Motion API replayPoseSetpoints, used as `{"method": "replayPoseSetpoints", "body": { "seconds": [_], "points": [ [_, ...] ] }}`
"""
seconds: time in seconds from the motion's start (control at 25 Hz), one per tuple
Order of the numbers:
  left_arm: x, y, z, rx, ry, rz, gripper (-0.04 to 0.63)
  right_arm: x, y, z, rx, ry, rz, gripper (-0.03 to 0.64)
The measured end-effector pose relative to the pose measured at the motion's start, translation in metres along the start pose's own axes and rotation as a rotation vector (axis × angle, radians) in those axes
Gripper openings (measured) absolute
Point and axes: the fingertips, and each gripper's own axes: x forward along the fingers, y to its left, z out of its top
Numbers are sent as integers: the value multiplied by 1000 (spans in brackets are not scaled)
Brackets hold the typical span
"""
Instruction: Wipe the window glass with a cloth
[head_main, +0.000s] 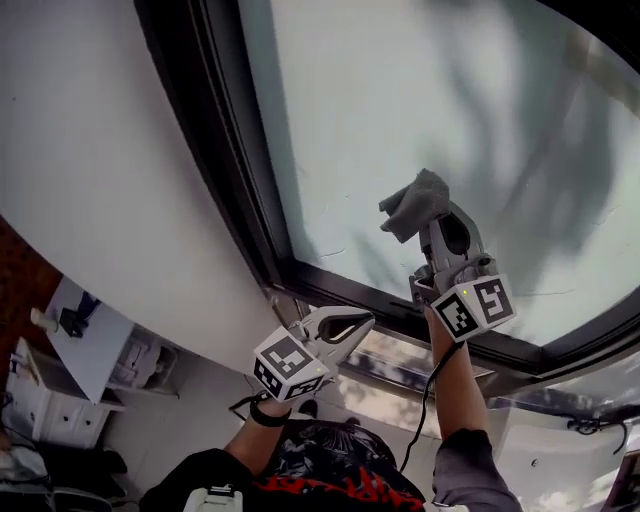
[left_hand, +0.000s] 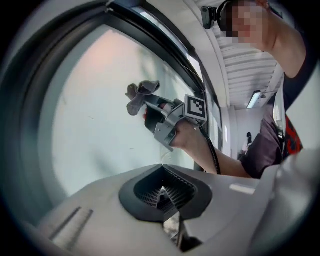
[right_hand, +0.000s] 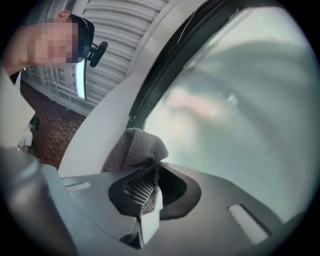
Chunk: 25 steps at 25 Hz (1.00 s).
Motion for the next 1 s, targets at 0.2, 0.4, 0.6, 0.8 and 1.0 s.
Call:
{"method": "replayPoseSetpoints", "body": {
  "seconds": [0.2,0.4,0.6,0.8,1.0],
  "points": [
    [-89,53,2,-28,-54,217,1,90,72,-63,58,79,114,15],
    [-149,80,-2,-61,-98,340,1,149,119,-108,60,150,156,15],
    [-162,96,-9,-83,-105,335,1,172,114,-129,7,187,80,15],
    [-139,99,-9,-77,-97,234,1,145,95,-121,-26,179,38,15],
    [-85,86,-9,-84,-76,114,1,80,43,-85,-42,117,-63,15]
  ]
}}
